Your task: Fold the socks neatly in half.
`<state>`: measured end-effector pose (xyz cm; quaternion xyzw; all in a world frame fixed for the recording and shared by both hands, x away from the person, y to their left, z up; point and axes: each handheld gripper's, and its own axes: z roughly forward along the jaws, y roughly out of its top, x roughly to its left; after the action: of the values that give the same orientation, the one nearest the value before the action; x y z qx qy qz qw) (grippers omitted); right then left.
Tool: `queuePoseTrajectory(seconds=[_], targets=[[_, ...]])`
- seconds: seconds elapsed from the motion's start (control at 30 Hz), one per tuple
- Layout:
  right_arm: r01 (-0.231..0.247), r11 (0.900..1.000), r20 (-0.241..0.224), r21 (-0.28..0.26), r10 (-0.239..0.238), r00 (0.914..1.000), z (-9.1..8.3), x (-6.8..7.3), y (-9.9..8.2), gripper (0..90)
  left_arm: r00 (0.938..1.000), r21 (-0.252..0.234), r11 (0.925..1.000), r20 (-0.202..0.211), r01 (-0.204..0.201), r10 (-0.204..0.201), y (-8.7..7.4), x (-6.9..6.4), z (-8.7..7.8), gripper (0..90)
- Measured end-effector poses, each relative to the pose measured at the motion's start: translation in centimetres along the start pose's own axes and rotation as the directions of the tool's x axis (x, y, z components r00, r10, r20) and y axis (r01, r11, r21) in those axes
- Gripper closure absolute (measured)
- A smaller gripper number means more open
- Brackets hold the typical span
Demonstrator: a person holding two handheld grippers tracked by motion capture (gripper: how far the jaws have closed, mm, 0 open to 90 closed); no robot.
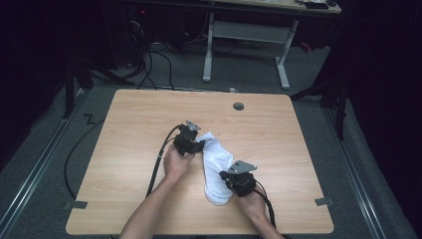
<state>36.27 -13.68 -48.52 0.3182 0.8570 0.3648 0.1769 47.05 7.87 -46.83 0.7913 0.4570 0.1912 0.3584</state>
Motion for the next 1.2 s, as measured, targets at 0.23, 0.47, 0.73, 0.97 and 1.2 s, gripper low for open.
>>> queuePoseTrajectory(seconds=[0.23,0.47,0.73,0.97,1.2], targets=[[-0.002,0.9999,-0.009,0.011,0.002,1.0000,0.4,0.1,-0.1,87.5,0.9973,-0.006,0.9982,0.043,-0.059,0.060,-0.2,-0.6,-0.7,50.6],[-0.026,0.9996,-0.003,0.012,0.026,0.9997,0.6,0.0,-0.4,75.0,0.9954,0.065,0.9963,0.080,-0.057,0.052,-0.7,-1.6,0.8,51.4],[-0.038,0.9982,-0.011,0.047,0.039,0.9992,0.9,-0.3,-0.5,83.5,0.9913,0.093,0.9943,0.125,-0.053,0.041,-1.3,-2.2,1.3,69.8],[-0.029,0.9988,-0.013,0.038,0.030,0.9995,0.8,-0.1,-0.3,87.3,0.9883,0.086,0.9944,0.145,-0.062,0.049,-1.2,-2.3,1.0,88.6],[-0.048,0.9985,-0.021,-0.026,0.048,0.9986,-0.8,-0.2,0.2,87.2,0.9854,0.053,0.9975,0.166,-0.047,0.037,-0.8,-2.4,0.5,89.9]])
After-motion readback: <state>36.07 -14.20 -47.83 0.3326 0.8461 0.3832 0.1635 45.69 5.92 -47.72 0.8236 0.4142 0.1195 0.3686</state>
